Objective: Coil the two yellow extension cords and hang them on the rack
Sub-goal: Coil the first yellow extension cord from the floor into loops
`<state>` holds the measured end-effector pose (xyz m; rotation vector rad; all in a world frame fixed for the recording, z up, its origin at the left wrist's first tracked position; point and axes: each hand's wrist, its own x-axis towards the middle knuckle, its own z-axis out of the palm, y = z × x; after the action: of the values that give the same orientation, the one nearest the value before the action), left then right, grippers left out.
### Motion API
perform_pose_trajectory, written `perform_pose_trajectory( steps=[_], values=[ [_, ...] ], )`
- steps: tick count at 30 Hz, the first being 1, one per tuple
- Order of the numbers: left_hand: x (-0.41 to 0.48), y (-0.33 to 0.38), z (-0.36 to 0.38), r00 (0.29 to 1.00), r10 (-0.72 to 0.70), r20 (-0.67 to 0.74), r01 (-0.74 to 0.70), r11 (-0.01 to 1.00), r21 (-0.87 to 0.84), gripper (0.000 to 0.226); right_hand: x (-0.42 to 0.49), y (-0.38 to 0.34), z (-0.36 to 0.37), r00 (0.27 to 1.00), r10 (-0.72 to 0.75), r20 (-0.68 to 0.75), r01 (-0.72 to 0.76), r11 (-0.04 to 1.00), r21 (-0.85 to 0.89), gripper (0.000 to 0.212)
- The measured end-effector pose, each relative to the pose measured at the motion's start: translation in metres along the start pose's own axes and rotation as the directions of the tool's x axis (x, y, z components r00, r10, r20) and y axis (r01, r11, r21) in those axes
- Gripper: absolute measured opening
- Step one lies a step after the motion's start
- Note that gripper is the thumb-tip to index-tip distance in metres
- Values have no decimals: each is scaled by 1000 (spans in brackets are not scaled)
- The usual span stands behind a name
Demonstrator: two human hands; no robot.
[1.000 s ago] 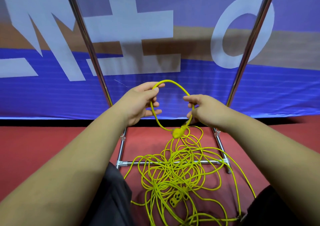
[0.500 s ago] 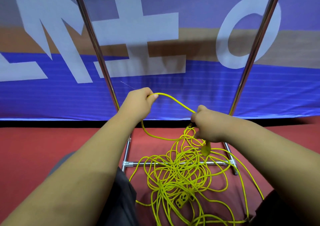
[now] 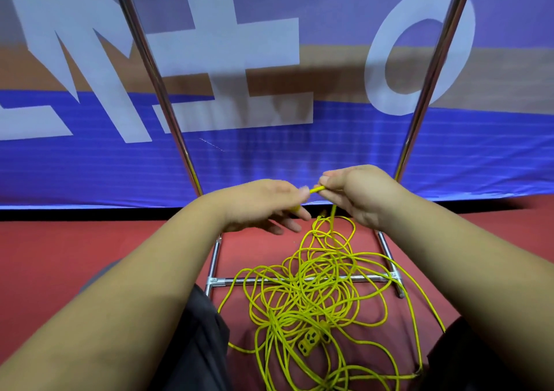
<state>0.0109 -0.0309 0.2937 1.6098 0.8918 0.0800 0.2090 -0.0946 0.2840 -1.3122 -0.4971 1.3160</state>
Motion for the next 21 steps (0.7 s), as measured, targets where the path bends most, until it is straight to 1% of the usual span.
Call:
perform_pose_trajectory(
  steps=[1, 2, 3, 4, 5, 6, 7, 8, 10, 11, 12, 14, 15, 16, 17, 18, 20, 21],
  values=[
    [2, -1, 2, 999, 41, 4, -41, 999, 18, 33, 2, -2, -2, 999, 24, -37, -23, 1000, 15, 14],
    [4, -2, 2, 995, 89, -41, -88, 995, 38, 23, 0, -4, -3, 997, 48, -60, -52, 996, -66, 17],
    [7, -2, 0, 986, 127, -109, -123, 992, 40, 16, -2, -6, -6, 997, 64, -51, -76, 954, -290, 24],
    [9, -2, -3, 973, 150, -177, -147, 989, 33, 13, -7, -11, -9, 997, 82, -11, -72, 797, -600, 34],
    [10, -1, -5, 961, 166, -223, -164, 986, 24, 13, -13, -17, -10, 995, 95, 40, -19, 551, -834, 44],
    [10, 0, -8, 954, 179, -243, -178, 984, 25, 14, -19, -22, -9, 990, 99, 103, 67, 314, -947, 53],
    [11, 0, -9, 949, 198, -244, -192, 980, 48, 16, -24, -26, -8, 981, 106, 161, 142, 169, -975, 60],
    [11, -1, -10, 947, 221, -234, -206, 975, 86, 17, -26, -29, -8, 975, 108, 192, 178, 129, -976, 63],
    [12, -1, -9, 938, 260, -230, -234, 963, 136, 19, -25, -32, -11, 971, 81, 227, 215, 134, -967, 63],
    [12, 0, -9, 930, 281, -239, -251, 957, 147, 22, -21, -32, -13, 968, 47, 247, 240, 115, -964, 61],
    [14, 0, -9, 918, 306, -252, -268, 948, 172, 24, -16, -31, -16, 967, -1, 255, 255, 73, -964, 56],
    [17, 1, -9, 893, 353, -277, -286, 924, 255, 28, -7, -30, -21, 956, -118, 270, 272, 5, -962, 37],
    [19, 2, -9, 884, 367, -291, -286, 915, 284, 29, -4, -31, -21, 941, -174, 291, 295, -3, -956, 28],
    [21, 2, -9, 876, 374, -305, -283, 911, 301, 29, -2, -32, -21, 922, -221, 316, 327, 11, -945, 21],
    [23, 3, -8, 871, 374, -318, -279, 910, 305, 29, 0, -34, -21, 907, -254, 337, 361, 55, -931, 17],
    [25, 4, -7, 870, 369, -326, -278, 914, 295, 30, 0, -35, -20, 904, -259, 339, 381, 134, -915, 16],
    [28, 6, -5, 885, 345, -312, -279, 931, 236, 31, 1, -34, -18, 929, -206, 308, 366, 367, -855, 10],
    [30, 6, -4, 899, 323, -294, -271, 940, 205, 31, 2, -33, -17, 941, -182, 286, 339, 461, -820, 9]
  ],
)
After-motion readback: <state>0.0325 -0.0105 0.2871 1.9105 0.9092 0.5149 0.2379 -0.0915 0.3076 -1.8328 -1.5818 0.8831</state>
